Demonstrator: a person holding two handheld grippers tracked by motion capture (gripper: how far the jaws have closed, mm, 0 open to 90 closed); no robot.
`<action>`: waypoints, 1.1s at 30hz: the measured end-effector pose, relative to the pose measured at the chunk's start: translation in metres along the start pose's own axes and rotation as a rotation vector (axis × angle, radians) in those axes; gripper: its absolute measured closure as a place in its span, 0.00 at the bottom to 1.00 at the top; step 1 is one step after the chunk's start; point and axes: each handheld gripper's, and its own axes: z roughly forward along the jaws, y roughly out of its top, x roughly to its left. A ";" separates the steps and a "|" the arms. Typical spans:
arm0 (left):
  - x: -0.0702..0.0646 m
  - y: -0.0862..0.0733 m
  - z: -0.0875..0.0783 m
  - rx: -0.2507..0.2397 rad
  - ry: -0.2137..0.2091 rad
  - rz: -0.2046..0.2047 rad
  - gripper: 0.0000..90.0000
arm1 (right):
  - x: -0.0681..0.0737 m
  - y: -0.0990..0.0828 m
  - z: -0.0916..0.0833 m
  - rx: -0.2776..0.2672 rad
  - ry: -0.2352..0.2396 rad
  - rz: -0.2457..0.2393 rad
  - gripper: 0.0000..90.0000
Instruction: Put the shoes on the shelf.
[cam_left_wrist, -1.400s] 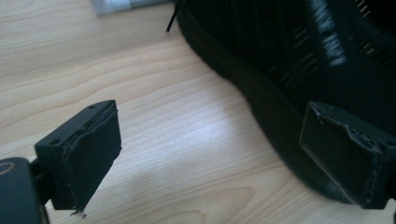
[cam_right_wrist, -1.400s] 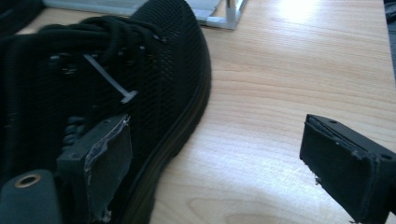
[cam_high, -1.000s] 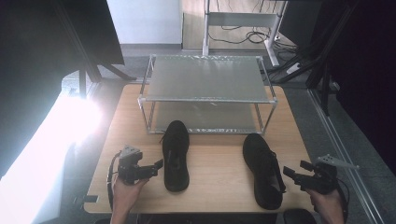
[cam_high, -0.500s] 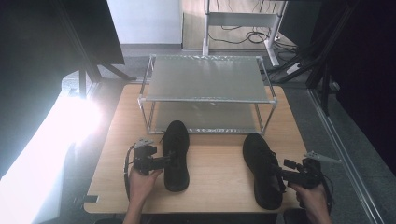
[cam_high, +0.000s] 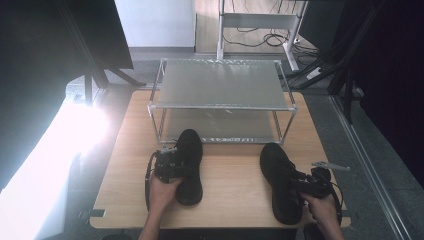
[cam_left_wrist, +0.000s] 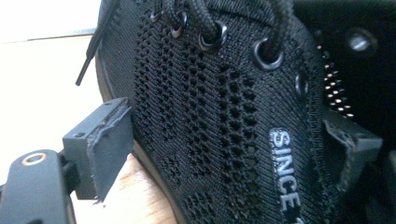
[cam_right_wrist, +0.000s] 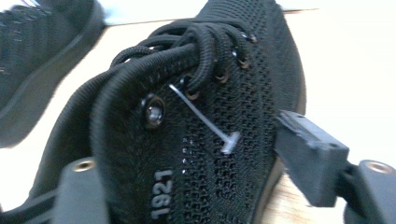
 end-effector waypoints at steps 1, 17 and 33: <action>-0.001 0.000 0.000 0.005 0.015 0.007 0.21 | 0.001 0.000 0.000 0.002 -0.019 -0.002 0.43; 0.007 -0.005 -0.015 -0.021 0.143 0.001 0.87 | 0.012 -0.003 -0.005 -0.043 -0.158 0.000 0.81; 0.013 -0.015 -0.024 -0.095 -0.030 -0.135 0.92 | 0.003 0.003 -0.008 -0.122 0.023 0.182 0.83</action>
